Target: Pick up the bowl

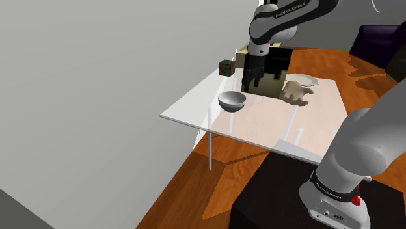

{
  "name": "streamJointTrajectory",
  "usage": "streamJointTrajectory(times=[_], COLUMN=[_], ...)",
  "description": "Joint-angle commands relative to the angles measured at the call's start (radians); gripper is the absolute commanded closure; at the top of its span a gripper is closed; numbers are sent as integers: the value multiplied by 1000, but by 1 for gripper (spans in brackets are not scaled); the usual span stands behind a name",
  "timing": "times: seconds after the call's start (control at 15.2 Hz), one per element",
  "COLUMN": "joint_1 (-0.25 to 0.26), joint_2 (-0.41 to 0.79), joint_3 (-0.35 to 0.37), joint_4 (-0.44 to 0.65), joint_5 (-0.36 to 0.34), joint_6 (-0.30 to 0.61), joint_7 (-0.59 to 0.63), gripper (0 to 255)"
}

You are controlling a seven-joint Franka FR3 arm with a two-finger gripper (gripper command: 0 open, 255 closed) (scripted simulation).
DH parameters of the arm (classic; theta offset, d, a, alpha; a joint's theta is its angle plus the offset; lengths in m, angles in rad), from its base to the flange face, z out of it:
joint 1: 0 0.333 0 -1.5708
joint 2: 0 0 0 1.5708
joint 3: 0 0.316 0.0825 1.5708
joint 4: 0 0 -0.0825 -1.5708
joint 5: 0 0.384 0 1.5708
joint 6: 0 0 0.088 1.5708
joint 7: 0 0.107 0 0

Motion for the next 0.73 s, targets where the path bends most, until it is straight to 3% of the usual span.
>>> streamJointTrajectory(times=[0.0,0.66], joint_1=[-1,-53], joint_2=[71,472], joint_3=[-26,-108], joint_4=[37,327], joint_5=[15,175], joint_6=[29,91], joint_7=[-44,-283], gripper=[0,0])
